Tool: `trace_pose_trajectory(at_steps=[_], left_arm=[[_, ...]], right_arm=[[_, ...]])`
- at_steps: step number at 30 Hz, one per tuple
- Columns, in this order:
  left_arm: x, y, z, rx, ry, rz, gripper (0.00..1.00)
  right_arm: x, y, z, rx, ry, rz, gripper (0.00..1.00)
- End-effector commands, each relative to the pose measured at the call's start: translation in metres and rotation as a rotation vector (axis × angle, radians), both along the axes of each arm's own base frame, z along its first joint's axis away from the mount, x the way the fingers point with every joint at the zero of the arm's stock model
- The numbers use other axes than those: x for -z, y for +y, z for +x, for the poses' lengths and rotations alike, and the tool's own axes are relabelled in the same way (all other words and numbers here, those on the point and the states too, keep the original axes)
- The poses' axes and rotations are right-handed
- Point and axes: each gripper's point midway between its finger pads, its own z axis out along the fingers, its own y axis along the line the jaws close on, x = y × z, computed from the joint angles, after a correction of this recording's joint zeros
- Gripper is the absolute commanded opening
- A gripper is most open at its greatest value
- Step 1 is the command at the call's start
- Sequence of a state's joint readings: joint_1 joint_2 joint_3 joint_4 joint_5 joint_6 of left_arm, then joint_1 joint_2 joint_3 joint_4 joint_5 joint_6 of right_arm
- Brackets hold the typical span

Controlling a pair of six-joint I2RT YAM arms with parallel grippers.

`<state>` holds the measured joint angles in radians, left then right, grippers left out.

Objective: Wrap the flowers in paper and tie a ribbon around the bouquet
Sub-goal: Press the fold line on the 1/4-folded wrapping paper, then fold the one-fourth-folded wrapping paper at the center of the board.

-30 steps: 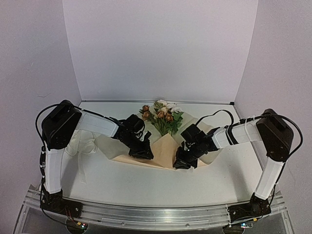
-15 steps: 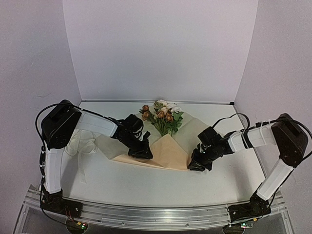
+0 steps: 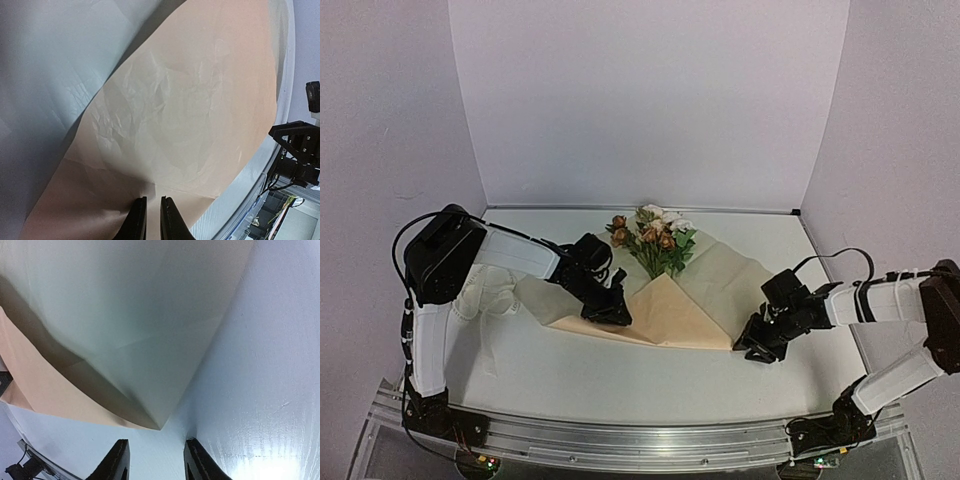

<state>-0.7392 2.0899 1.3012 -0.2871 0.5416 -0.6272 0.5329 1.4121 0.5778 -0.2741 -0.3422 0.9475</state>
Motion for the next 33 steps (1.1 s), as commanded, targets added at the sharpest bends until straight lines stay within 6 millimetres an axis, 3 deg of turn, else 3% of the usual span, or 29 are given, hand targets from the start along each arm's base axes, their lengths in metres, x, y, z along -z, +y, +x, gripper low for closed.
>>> trace_pose_trajectory(at_steps=[1,5,11,16,23,25,29,33], left_arm=[[0.031,0.032,-0.002,-0.047,0.033,0.152,0.13],[0.030,0.029,0.000,-0.044,0.035,0.146,0.13],[0.028,0.027,0.001,-0.041,0.035,0.141,0.13],[0.027,0.027,0.002,-0.038,0.033,0.140,0.13],[0.028,0.026,0.001,-0.036,0.034,0.135,0.13],[0.027,0.025,0.002,-0.035,0.032,0.133,0.13],[0.026,0.025,0.002,-0.036,0.032,0.129,0.13],[0.026,0.025,0.002,-0.034,0.032,0.129,0.13]], right_arm=[[0.004,-0.004,0.000,0.052,-0.013,-0.013,0.41],[0.014,-0.001,0.005,0.093,-0.016,-0.017,0.41],[0.024,-0.016,0.008,0.161,-0.049,-0.073,0.35],[0.016,-0.017,0.018,0.159,-0.102,-0.084,0.27],[0.003,0.003,0.030,0.124,-0.130,-0.033,0.11],[0.001,0.004,0.030,0.119,-0.138,-0.032,0.13],[-0.003,-0.011,0.017,0.072,-0.137,-0.112,0.29],[-0.006,-0.005,0.011,-0.022,-0.135,-0.105,0.44]])
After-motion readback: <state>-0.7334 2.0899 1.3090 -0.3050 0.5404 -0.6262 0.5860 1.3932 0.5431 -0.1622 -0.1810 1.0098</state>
